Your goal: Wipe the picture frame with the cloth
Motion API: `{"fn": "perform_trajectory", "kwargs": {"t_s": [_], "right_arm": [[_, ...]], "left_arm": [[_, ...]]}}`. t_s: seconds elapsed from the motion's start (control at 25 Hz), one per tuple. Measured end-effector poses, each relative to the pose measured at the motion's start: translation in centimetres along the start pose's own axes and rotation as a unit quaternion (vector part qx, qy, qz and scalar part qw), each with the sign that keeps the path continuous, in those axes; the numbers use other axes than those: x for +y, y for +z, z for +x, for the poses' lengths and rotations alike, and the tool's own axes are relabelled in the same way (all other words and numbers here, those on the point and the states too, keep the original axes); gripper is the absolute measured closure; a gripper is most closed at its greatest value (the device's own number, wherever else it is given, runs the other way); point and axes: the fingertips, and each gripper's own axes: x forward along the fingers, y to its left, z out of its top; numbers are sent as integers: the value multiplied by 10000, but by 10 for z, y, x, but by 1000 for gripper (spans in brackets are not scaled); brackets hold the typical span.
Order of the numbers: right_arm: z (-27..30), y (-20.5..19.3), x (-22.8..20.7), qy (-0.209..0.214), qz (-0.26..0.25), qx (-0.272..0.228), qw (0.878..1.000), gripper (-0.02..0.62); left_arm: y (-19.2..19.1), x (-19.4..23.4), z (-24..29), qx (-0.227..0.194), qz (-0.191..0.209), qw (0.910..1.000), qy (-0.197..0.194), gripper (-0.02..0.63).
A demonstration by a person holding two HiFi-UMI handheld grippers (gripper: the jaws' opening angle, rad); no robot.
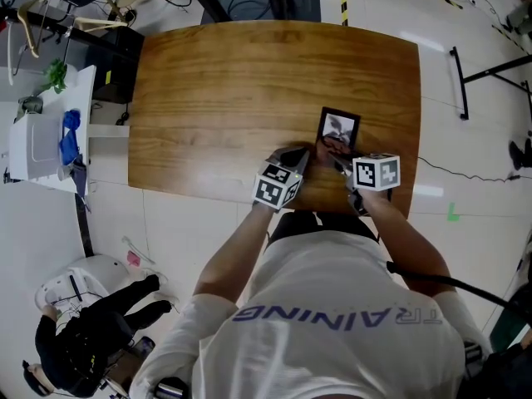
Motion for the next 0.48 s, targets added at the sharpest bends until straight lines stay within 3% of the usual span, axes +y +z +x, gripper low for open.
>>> {"fn": "perform_trajectory", "kwargs": {"t_s": [0.48], "right_arm": [[-28, -12, -21, -27, 177, -234, 9996, 479]], "left_arm": [[16, 0, 43, 252, 409, 9986, -202, 600]]}}
